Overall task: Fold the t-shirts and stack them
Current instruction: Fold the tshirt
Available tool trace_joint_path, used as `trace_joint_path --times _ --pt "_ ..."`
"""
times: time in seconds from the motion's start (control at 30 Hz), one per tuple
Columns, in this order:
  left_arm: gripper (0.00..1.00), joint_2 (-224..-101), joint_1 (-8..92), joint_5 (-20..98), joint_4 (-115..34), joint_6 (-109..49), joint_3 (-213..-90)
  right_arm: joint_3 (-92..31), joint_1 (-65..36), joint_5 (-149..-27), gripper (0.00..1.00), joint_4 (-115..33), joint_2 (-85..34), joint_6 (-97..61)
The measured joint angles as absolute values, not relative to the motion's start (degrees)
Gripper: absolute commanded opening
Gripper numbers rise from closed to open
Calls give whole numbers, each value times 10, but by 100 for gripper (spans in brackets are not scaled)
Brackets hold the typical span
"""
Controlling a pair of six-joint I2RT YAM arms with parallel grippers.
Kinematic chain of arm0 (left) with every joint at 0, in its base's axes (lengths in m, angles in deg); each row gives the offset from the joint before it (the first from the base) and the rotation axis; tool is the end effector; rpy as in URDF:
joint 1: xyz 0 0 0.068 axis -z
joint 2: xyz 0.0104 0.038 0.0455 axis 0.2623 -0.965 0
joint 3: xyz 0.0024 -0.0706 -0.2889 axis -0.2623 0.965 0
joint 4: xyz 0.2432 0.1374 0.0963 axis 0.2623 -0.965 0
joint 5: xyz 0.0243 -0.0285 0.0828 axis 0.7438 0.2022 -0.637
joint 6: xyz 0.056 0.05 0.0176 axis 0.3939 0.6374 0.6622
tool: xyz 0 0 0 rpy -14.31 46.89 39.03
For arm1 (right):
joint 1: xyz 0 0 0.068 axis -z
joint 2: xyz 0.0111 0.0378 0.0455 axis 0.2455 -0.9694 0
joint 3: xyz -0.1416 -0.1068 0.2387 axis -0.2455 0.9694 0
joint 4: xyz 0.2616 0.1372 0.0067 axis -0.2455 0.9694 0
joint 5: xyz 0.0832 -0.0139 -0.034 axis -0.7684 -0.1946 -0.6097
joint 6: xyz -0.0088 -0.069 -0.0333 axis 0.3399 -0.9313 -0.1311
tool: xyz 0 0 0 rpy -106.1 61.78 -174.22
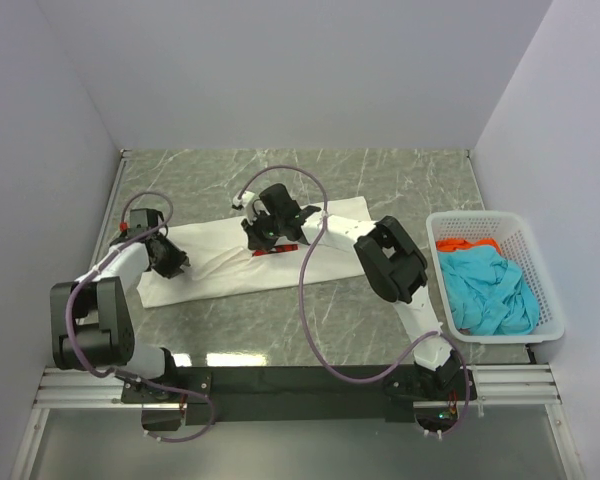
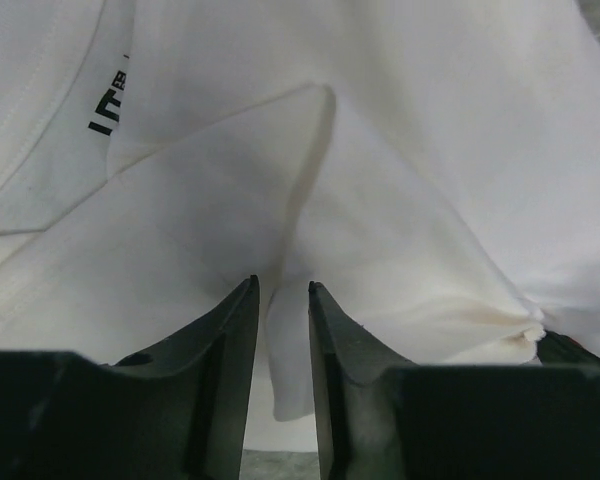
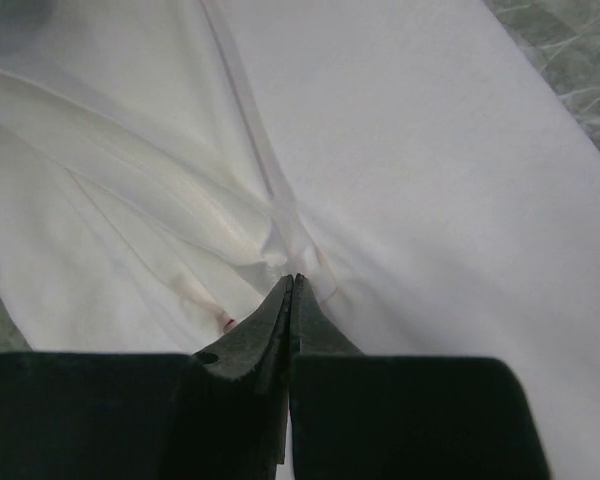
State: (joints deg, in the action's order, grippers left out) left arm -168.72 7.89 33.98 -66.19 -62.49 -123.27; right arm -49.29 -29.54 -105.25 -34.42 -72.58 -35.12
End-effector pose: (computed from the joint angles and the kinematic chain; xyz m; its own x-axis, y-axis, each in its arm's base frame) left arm 0.3030 0.0353 0.1523 -0.5585 -0.7678 -0.3141 -0.6737 0.6407 -0.3682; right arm 0.3896 0.4111 0.1453 -0.3154 -0.5277 -0.7887 -0.9270 0.3491 0.1371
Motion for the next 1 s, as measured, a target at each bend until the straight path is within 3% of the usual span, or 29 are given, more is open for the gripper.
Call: trace_joint_path --times 0.13,0.27,0.4,0.5,0.7,1.0 --pt "31 -1696 79 339 -662 -625 -1233 -478 -298 -1047 0 -335 -704 -367" --pt "32 -1688 79 338 -659 -624 -1226 -460 -299 -1054 8 -327 -667 -372" --pt "33 -1664 79 333 -663 -611 -1222 -456 -301 -1069 28 -326 -634 -365" --pt "35 -1640 79 337 -661 -592 -1222 -456 -303 -1077 33 -329 -615 -343" --pt "36 -1625 100 355 -637 -568 -1228 -507 -304 -1058 32 -322 -632 -256" --pt "28 -1692 186 335 -628 -580 -1257 -635 -319 -965 32 -309 -717 -139"
